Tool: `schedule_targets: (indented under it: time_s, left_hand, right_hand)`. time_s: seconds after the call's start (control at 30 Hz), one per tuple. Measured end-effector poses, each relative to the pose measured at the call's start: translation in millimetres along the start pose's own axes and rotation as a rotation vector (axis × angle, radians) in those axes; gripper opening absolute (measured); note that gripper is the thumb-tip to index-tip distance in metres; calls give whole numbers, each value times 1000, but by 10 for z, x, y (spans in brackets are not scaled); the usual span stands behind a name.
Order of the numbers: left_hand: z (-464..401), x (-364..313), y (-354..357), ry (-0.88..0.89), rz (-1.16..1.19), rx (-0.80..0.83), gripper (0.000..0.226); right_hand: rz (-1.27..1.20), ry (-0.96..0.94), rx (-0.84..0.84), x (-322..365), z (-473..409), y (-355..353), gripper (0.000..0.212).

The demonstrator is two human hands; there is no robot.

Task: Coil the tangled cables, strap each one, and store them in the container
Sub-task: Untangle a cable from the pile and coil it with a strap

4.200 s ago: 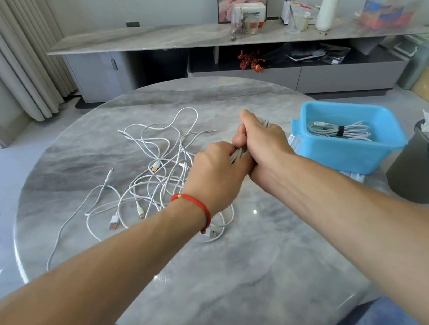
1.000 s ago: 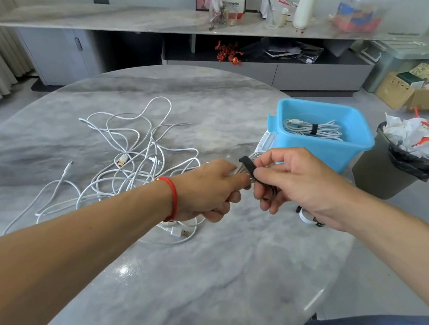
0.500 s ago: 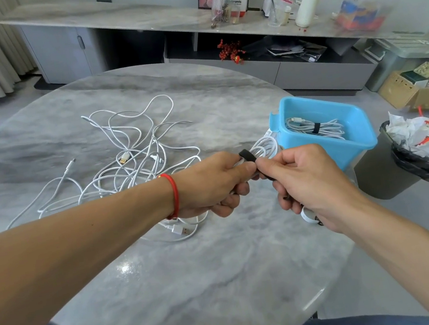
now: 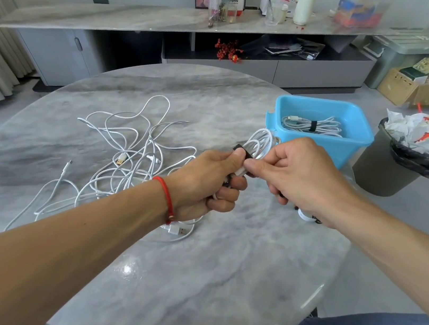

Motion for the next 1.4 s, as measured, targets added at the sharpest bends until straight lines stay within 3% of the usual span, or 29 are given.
schedule_targets:
  time_s: [0.1,0.3,0.47,0.6,0.7,0.9,1.1,1.4]
  left_hand:
    - [-20,-91,-55,53,44,-34,36]
    - [76,-266,-74,90,-54,26,39]
    - [181,-213,275,65,-376,191,43]
    - [250,-148,460,157,-860,283,41]
    - [233,-88,519,240,-1057,293,37]
    - [115,90,466,260,-1210,201,42]
    - [58,92,361,210,-1163,59,44]
    - [46,254,434,214,-1275,125,37]
  right_hand:
    - [-16,-27,83,-10,34,22,27]
    - [-322,65,529,-201,154,30,29]
    - [-630,270,705,-369,80,-33,15]
    - [-477,283,847,-392,96,-113,25]
    - [-160,127,768,-320,72,-149,25]
    - [533,-360,319,-9,238,-120,30]
    - [424,-278,139,-9,215,-243,20]
    - [473,-332,-5,28,328,-213,15]
Point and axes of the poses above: each hand's wrist, its own z-axis away from the middle knuckle, its own y-axis out of the palm, x = y × z, the point moved 6 cm from there along -z, towards the middle knuckle, and after that the axes turned 8 degrees about y, right-handed, at the moved point
